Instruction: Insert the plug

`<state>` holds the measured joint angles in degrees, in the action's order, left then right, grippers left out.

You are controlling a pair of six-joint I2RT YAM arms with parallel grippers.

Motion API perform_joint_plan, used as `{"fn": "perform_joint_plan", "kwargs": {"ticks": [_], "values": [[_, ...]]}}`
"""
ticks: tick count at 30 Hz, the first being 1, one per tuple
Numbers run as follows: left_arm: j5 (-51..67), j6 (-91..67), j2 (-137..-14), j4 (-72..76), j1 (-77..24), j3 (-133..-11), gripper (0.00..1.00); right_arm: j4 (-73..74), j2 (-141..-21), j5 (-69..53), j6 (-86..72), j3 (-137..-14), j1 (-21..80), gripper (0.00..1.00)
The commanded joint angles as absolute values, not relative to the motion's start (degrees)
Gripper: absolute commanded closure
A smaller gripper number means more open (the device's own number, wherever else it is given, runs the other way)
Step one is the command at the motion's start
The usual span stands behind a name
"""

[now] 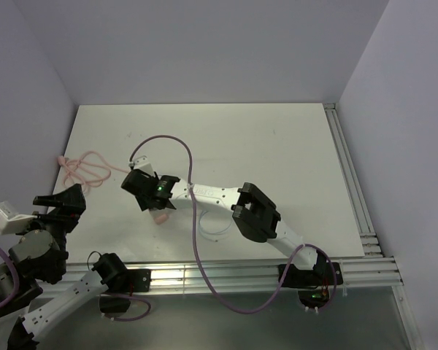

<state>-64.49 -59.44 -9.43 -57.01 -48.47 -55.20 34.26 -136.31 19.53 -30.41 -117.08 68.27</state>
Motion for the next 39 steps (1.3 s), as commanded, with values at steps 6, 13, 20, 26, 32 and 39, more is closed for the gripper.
{"fn": "perform_joint_plan", "kwargs": {"ticks": [6,13,20,26,32,39], "values": [[-64.25,-60.12,-8.44,-59.23,-48.69,-57.04,0.08,45.79,-147.49,10.11,-37.17,-110.31,70.66,1.00],[-64.78,-58.98,-8.00,-58.01,-48.60,-57.66,0.08,44.38,-146.25,10.46,-38.67,-105.99,71.81,1.00],[-63.55,-59.76,-8.70,-58.97,-48.60,-58.45,0.09,49.83,-152.84,10.72,-39.37,-112.50,73.56,1.00],[-62.58,-60.03,-9.05,-58.98,-48.60,-58.71,0.09,45.62,-150.74,12.92,-40.43,-104.42,74.27,1.00],[-61.52,-60.12,-9.40,-59.76,-48.69,-59.50,0.09,41.40,-150.73,13.10,-40.96,-98.27,74.88,1.00],[-61.09,-63.37,-8.62,-63.72,-48.60,-61.52,0.11,40.69,-151.26,12.57,-39.20,-97.02,75.85,1.00]]}}
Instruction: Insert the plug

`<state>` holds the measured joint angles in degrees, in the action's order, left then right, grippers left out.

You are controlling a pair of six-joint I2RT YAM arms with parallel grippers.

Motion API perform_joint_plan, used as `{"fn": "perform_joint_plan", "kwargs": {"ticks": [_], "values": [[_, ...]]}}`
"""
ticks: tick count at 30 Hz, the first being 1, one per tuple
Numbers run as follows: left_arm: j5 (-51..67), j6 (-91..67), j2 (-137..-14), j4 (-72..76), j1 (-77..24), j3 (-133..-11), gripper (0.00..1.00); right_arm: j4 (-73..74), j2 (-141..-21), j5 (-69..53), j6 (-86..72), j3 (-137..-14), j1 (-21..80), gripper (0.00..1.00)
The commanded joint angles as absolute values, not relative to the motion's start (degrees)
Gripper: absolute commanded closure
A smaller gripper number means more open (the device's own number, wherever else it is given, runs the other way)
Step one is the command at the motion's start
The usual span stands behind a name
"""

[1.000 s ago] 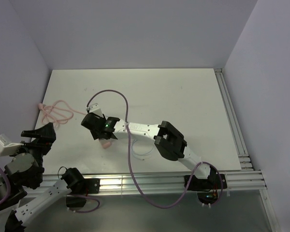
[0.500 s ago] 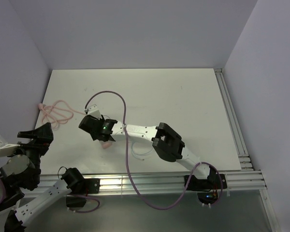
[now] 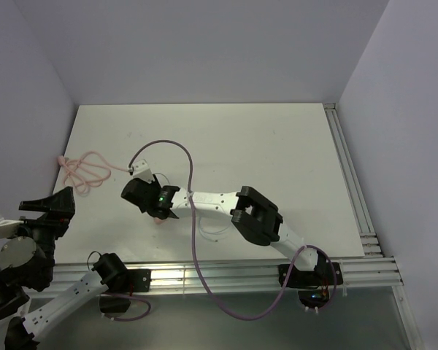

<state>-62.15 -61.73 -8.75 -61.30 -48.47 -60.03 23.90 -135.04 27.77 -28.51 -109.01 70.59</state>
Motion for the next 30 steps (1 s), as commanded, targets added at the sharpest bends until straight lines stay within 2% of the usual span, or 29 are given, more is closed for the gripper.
{"fn": "perform_joint_plan", "kwargs": {"ticks": [1,6,8,9,11,12,18,30], "values": [[-61.00,-63.46,-8.53,-63.89,-48.60,-61.61,0.11,41.39,-151.61,12.66,-38.94,-97.47,75.85,1.00],[-60.29,-63.02,-8.88,-64.07,-48.60,-61.87,0.11,39.20,-149.68,11.95,-39.28,-97.56,76.38,1.00],[-59.94,-63.02,-9.14,-64.25,-48.60,-61.96,0.11,39.81,-147.67,12.48,-39.73,-99.22,76.29,0.94],[-59.77,-62.76,-9.31,-64.07,-48.60,-62.14,0.11,40.95,-146.87,13.61,-39.73,-100.01,76.29,0.84],[-59.50,-62.75,-9.58,-63.98,-48.60,-62.31,0.11,42.01,-144.60,14.59,-39.64,-101.94,76.20,0.77],[-59.59,-62.67,-9.67,-63.90,-48.60,-62.31,0.11,42.62,-143.71,14.85,-39.55,-102.39,75.94,0.68],[-60.03,-61.35,-9.40,-62.49,-48.60,-62.05,0.11,42.63,-138.08,19.33,-39.20,-104.23,75.15,0.55],[-60.12,-58.89,-9.75,-61.61,-48.69,-62.58,0.10,43.59,-132.10,21.62,-36.83,-113.55,73.48,0.35]]}}
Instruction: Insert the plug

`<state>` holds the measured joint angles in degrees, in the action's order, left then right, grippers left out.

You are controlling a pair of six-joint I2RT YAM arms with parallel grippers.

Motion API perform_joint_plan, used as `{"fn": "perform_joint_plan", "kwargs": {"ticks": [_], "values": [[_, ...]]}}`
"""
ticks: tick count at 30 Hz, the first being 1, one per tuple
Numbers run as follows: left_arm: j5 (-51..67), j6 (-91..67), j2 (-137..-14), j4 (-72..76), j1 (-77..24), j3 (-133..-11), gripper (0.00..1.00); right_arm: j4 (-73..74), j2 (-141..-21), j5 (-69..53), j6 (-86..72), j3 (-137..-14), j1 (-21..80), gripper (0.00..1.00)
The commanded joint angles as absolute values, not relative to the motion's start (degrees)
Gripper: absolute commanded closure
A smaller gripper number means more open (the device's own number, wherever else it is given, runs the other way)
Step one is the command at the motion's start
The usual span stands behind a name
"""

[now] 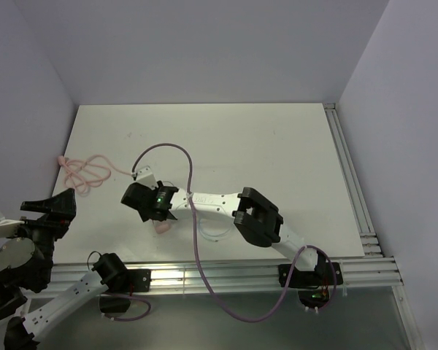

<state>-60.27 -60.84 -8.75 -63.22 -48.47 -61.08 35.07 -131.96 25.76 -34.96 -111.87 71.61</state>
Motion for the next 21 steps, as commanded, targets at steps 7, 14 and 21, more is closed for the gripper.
{"fn": "perform_joint_plan", "kwargs": {"ticks": [7,14,21], "values": [[-60.38,-58.97,-9.23,-62.14,-48.87,-62.32,0.10,44.12,-129.73,21.36,-35.07,-116.19,72.33,0.33],[-60.73,-58.62,-8.70,-62.14,-49.31,-62.75,0.10,46.48,-131.39,23.64,-31.47,-124.26,70.84,0.34],[-61.35,-59.59,-8.35,-64.24,-49.48,-63.81,0.10,49.05,-131.75,20.66,-30.84,-126.57,69.26,0.38]]}}
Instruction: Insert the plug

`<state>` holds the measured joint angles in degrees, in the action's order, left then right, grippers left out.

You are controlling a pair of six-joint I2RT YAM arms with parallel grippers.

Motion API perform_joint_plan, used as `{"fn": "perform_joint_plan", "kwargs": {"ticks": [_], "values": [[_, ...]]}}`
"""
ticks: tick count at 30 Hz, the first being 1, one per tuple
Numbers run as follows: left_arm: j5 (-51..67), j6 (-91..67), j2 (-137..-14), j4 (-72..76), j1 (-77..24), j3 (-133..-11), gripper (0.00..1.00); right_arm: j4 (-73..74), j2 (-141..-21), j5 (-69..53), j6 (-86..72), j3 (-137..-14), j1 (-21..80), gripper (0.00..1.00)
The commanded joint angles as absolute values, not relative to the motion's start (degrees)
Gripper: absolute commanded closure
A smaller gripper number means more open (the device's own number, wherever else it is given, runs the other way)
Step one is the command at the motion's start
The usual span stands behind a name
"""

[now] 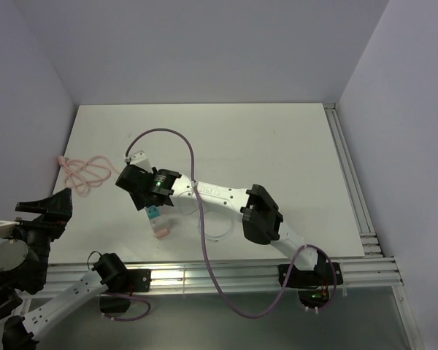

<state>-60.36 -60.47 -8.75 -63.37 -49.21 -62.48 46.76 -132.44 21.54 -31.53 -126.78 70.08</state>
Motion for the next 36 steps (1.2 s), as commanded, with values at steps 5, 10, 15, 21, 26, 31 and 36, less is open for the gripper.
{"fn": "perform_joint_plan", "kwargs": {"ticks": [5,10,15,21,26,31,36], "values": [[-61.35,-59.77,-7.82,-63.99,-49.75,-63.46,0.10,51.06,-132.01,18.20,-32.17,-126.12,69.26,0.39],[-61.52,-59.59,-8.26,-63.90,-50.10,-63.37,0.10,52.03,-132.36,16.88,-32.78,-126.47,69.78,0.39],[-61.52,-59.94,-8.09,-63.72,-50.45,-62.84,0.10,53.43,-133.50,14.42,-33.31,-127.53,69.96,0.39],[-61.79,-60.38,-8.00,-63.72,-50.80,-62.49,0.10,54.14,-134.73,13.19,-33.05,-128.49,70.14,0.41],[-61.70,-60.29,-8.35,-63.28,-50.98,-62.31,0.10,53.97,-135.96,12.22,-32.61,-129.72,70.14,0.44],[-62.05,-60.64,-8.44,-63.46,-51.24,-62.40,0.10,53.70,-136.76,12.04,-32.43,-129.81,70.05,0.49],[-62.31,-60.99,-8.44,-64.07,-51.42,-62.67,0.10,54.32,-137.02,12.39,-32.87,-129.56,69.87,0.72]]}}
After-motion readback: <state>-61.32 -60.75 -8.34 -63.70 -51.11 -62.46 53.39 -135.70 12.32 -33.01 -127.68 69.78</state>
